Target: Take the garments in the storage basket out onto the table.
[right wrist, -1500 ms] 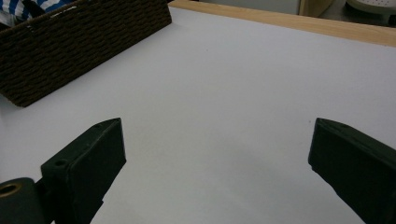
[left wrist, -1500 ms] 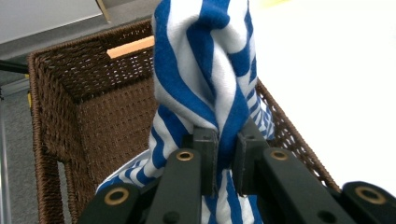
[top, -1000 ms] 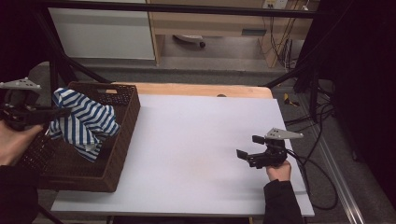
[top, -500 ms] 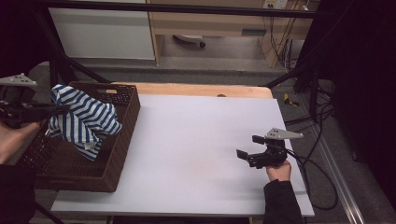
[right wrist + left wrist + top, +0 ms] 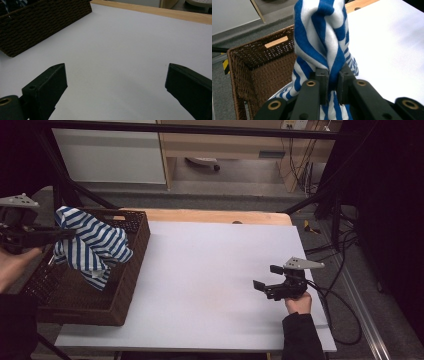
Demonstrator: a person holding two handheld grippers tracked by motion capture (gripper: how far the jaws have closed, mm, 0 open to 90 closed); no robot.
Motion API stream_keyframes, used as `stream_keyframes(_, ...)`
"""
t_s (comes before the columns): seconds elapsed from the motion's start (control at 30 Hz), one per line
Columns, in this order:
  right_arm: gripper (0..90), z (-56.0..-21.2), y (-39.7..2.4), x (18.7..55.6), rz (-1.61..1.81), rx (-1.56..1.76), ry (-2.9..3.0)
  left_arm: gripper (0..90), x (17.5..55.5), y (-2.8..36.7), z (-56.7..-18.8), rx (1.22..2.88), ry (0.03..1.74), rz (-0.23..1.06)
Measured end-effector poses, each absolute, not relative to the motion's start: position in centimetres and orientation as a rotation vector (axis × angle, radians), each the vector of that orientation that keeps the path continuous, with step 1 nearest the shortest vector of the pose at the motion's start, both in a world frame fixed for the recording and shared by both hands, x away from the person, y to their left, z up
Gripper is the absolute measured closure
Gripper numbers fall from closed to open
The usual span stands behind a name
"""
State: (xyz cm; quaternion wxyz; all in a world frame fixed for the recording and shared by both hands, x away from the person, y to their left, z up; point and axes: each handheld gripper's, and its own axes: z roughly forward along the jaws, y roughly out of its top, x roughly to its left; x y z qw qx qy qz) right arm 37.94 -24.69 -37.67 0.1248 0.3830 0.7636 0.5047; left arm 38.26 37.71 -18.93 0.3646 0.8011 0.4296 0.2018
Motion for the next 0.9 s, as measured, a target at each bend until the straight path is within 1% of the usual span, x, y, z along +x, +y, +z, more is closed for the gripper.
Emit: stream_keyframes(0.9,4.4,-37.7,-24.7,37.9,1.47,1.115,2.225,81.9,38.6,34.3,-16.6,2.09,1.001,0.5)
